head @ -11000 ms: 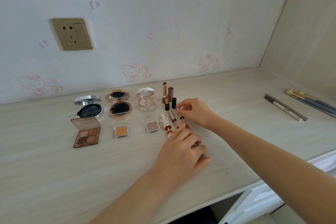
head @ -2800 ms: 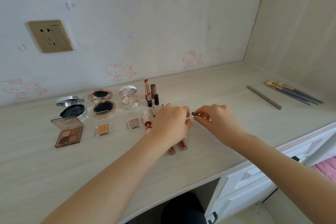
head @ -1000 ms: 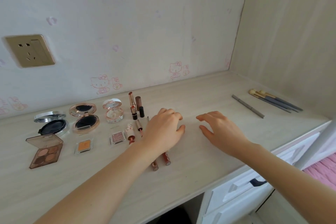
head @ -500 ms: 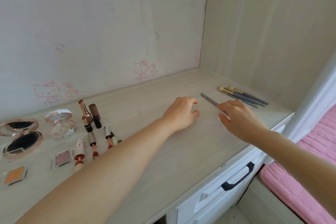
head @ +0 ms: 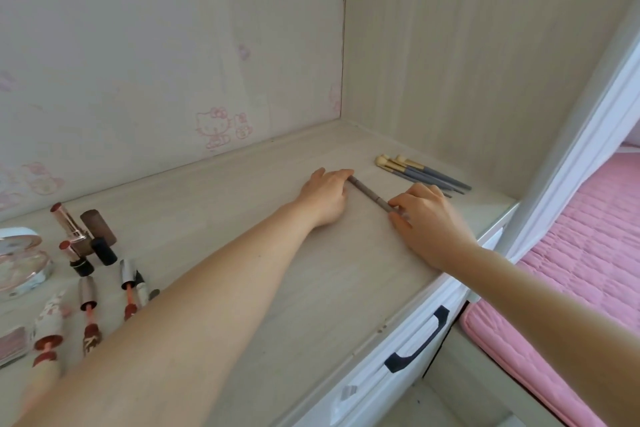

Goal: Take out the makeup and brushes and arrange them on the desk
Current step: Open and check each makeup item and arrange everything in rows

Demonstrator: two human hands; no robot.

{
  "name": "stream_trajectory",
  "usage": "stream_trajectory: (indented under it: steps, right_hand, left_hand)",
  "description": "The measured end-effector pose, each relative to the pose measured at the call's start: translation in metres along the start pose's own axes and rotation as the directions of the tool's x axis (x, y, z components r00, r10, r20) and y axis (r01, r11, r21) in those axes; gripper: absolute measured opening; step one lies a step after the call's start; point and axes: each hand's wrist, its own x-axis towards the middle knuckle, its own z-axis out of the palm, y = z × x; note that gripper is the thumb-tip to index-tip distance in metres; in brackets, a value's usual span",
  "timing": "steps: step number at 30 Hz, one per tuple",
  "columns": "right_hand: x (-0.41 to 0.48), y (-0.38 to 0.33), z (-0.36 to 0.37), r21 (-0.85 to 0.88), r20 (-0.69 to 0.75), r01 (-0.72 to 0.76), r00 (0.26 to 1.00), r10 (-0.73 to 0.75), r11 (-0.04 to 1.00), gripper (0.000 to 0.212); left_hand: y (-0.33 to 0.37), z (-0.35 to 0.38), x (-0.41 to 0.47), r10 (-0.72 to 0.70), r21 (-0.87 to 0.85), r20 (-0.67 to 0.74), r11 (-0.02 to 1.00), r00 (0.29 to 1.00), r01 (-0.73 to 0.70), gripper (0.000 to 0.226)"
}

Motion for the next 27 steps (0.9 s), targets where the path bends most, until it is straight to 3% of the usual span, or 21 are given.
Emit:
stream_trajectory:
  steps: [6,13,19,27]
  right_hand:
    - [-0.004,-0.005,-0.002,0.061,-0.029,0.000,1.000,0.002,0.998,0.027]
    - [-0.017,-0.021,-0.007,0.140,-0.096,0.028,0.995,-0.014,0.990,0.023]
    - [-0.031,-0.051,-0.018,0.211,-0.151,0.097,0.986,-0.066,0.973,0.020]
    - [-0.049,-0.095,-0.035,0.349,-0.229,0.195,0.966,-0.119,0.917,0.016]
  left_hand:
    - [-0.008,-0.006,-0.008,-0.028,-0.172,-0.088,0.985,0.996,0.013,0.050]
    - [-0.023,-0.027,-0.037,-0.164,-0.390,-0.259,0.919,0.952,0.052,0.041]
    - [-0.038,-0.055,-0.084,-0.166,-0.399,-0.314,0.917,0.935,0.029,0.024]
    - [-0.055,-0.099,-0.163,-0.139,-0.440,-0.258,0.898,0.956,0.012,0.011]
